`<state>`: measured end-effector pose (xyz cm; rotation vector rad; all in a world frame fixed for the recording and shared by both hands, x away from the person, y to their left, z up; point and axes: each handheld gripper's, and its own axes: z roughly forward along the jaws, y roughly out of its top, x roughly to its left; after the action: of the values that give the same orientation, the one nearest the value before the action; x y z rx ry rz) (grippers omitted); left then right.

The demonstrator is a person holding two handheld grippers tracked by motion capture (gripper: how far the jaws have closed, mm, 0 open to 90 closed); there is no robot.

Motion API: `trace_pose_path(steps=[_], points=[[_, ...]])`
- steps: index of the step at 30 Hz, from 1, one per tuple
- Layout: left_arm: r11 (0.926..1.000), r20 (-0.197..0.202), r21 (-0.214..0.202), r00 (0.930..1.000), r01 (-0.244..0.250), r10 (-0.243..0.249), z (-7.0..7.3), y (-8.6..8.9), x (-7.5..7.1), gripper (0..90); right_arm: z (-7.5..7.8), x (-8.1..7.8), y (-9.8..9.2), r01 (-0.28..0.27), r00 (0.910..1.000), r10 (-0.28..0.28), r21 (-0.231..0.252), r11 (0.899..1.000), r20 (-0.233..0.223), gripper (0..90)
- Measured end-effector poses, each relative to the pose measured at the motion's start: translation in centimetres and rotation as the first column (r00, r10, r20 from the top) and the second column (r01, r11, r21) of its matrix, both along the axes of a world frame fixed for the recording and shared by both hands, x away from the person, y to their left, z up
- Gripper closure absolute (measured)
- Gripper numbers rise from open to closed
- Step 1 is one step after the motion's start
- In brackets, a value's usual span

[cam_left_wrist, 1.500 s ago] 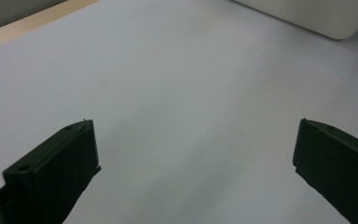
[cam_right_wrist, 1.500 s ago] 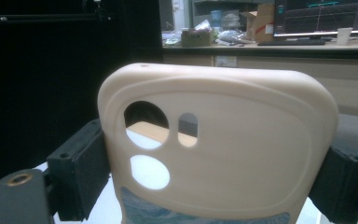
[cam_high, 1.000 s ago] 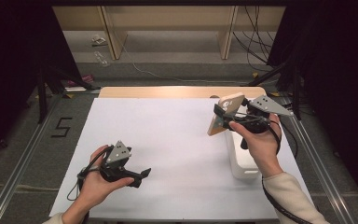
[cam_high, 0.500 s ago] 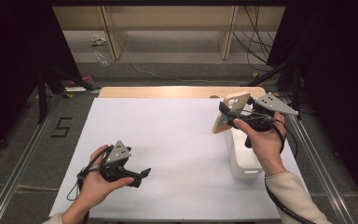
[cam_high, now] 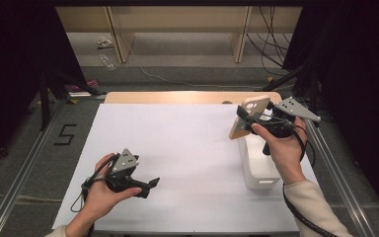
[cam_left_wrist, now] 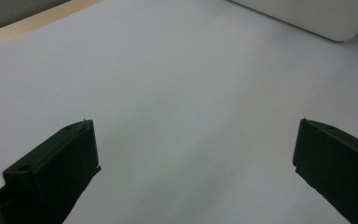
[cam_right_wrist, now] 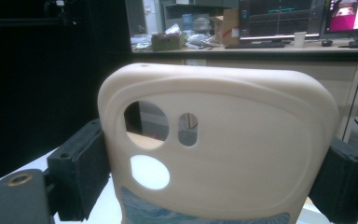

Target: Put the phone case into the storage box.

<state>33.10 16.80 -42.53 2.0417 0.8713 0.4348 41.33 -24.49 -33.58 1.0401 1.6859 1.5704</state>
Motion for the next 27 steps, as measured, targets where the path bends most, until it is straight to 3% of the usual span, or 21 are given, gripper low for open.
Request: trace_pose_path(steps=[27], points=[[1.0000, 0.002, 0.000, 1.0000, -0.003, 0.003, 0.0, 0.1, 0.0, 0.0, 0.2, 0.4, -1.6, 0.051, 0.9986, -0.051, -0.005, 0.999, -0.013, 13.3]])
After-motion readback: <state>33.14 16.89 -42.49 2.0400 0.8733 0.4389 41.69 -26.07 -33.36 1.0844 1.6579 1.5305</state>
